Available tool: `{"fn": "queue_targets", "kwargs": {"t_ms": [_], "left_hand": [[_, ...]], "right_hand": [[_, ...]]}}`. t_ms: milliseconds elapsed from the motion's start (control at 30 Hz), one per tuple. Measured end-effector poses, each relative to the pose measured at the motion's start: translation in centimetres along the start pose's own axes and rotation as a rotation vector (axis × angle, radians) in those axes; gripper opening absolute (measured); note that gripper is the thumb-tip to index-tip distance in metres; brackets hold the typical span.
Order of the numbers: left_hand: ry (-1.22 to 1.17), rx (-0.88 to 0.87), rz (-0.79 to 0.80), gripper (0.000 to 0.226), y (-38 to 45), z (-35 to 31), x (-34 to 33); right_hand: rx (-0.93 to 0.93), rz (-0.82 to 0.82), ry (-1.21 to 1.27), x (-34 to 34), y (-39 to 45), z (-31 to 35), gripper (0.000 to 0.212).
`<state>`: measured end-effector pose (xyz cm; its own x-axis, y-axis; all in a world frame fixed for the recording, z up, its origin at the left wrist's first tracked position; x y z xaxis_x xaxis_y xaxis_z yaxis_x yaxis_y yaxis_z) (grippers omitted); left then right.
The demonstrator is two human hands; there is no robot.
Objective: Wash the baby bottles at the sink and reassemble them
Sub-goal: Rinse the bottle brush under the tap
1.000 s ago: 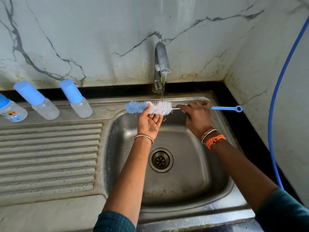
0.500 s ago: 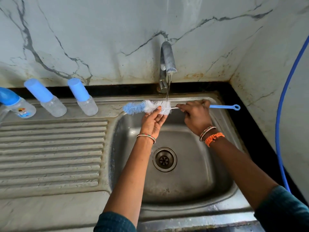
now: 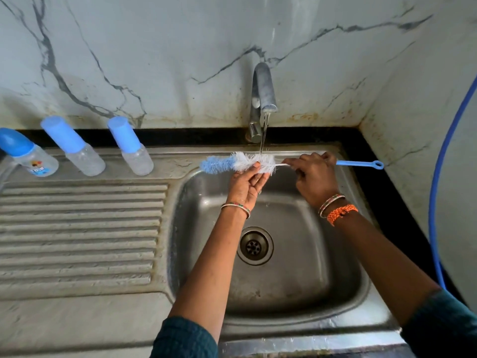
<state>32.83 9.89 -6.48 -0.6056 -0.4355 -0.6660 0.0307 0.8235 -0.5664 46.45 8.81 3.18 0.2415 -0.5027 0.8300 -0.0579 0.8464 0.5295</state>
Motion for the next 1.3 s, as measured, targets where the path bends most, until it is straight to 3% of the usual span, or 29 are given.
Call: {"fn": "queue_targets", "kwargs": {"t_ms": [200, 367, 533, 667, 933, 1100, 1200, 1300], "left_hand": [[0.031, -0.066, -0.036, 0.019, 0.4, -0.7, 0.9], [0.079, -0.129, -0.034, 0.027, 0.3, -1.3, 1.1], [0.146, -0.187, -0.043, 0.022, 0.1, -2.4, 1.2], [0.205, -0.204, -0.043, 0.015, 0.1, -2.7, 0.6], [-0.057, -0.104, -0.046, 0.019, -0.4, 0.0, 3.3], [0.036, -0.14, -0.012, 0.028, -0.2, -0.5, 2.1], [0.106, -0.144, -0.016, 0.027, -0.3, -0.2, 1.2], [0.168, -0.163, -0.026, 0.025, -0.6, 0.0, 0.2]], "right_hand": [[-0.094, 0.08, 0.003, -0.9, 0.1, 1.3, 0.018], [-0.175, 0.192, 0.134, -3.0, 1.4, 3.6, 0.032], [-0.276, 0.286, 0.342, -4.7, 2.3, 3.9, 0.024], [-0.372, 0.234, 0.4, -4.1, 2.7, 2.9, 0.014], [-0.074, 0.217, 0.185, -2.9, 2.0, 5.8, 0.022], [-0.064, 0.344, 0.366, -3.9, 2.2, 6.7, 0.037], [-0.11, 0.382, 0.443, -4.2, 2.6, 6.1, 0.027], [-0.181, 0.308, 0.483, -3.6, 2.9, 4.7, 0.02]]}}
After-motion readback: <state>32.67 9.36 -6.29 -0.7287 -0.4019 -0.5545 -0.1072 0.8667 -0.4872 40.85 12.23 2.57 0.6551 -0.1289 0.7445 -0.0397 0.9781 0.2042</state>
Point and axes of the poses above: each hand's wrist, its own y-axis towards the middle knuckle, its own x-axis out of the back of the hand, z = x × y, the point moved 9 cm from there along y, towards the middle knuckle, and after that the axes turned 12 degrees about -z, right-handed, at the moved point
